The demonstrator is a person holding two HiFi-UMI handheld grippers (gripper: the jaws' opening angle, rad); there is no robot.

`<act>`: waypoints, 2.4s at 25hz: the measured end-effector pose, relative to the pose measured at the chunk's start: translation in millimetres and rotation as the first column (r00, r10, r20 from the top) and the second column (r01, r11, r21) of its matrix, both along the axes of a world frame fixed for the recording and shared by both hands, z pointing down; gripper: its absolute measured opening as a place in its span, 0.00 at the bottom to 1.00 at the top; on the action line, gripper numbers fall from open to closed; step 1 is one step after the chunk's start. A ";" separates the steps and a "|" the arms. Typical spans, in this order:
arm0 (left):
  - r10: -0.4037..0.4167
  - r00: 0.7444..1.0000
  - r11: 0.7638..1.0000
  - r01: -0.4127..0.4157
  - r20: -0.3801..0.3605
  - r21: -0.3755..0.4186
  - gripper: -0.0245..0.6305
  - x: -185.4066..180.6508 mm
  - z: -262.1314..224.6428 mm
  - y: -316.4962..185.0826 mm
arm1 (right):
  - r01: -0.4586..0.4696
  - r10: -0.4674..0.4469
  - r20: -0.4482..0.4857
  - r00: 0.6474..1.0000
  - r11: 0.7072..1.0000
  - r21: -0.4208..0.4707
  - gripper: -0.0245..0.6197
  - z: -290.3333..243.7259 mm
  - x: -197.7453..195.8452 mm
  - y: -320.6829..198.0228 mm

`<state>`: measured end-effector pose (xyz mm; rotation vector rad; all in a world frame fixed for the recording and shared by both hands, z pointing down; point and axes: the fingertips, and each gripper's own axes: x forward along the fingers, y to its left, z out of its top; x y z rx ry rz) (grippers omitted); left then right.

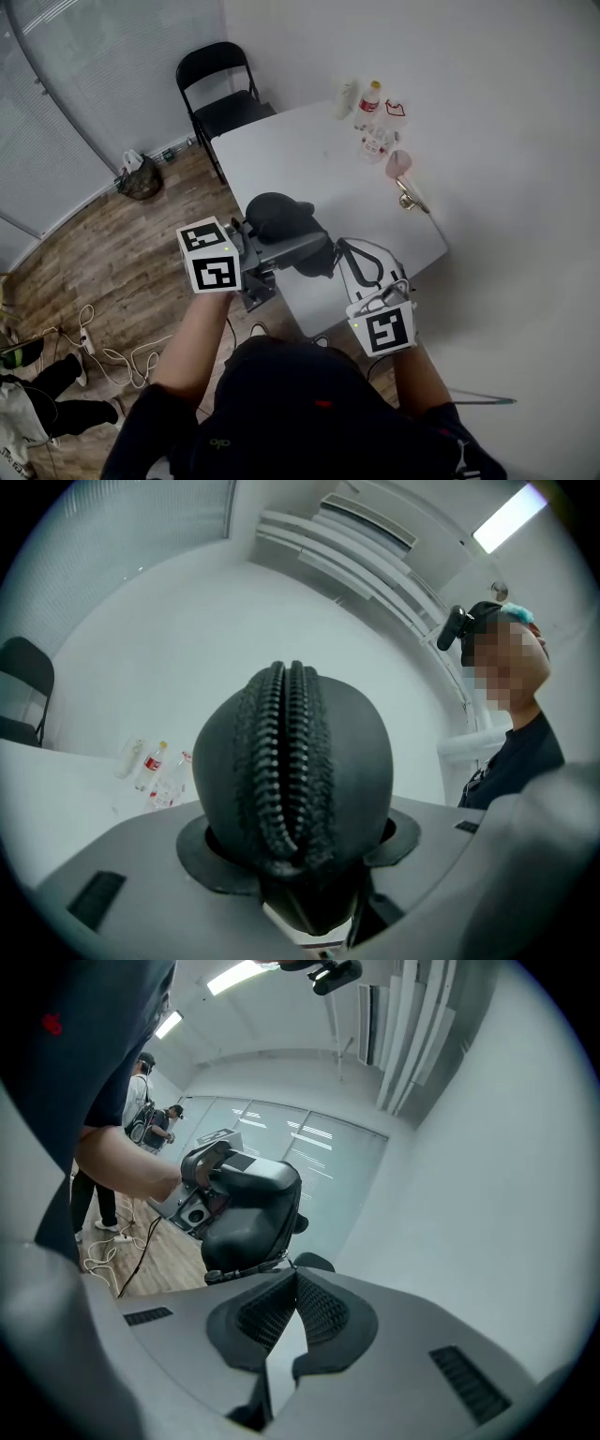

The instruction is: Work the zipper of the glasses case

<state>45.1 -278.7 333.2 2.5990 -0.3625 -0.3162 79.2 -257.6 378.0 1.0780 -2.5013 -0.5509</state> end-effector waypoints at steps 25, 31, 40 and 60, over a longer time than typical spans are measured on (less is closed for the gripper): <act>0.207 0.812 0.960 -0.276 0.546 0.045 0.45 41.3 114.4 40.5 | 0.060 -0.051 -0.166 0.985 0.997 0.048 0.07 9.5 -10.4 -5.1; 0.180 0.707 0.953 -0.299 0.684 0.057 0.45 42.1 139.2 41.3 | 0.071 -0.057 -0.219 0.974 0.996 0.061 0.07 14.3 -11.2 -4.2; 0.164 0.550 0.938 -0.343 0.819 0.042 0.45 41.2 173.1 43.6 | 0.124 -0.096 -0.308 0.947 0.990 0.073 0.07 29.9 -11.9 0.7; -0.591 0.519 0.623 -0.192 0.617 0.758 0.45 15.0 72.3 -17.2 | 0.441 -0.097 0.689 0.718 0.829 -0.343 0.07 -28.3 -1.4 18.3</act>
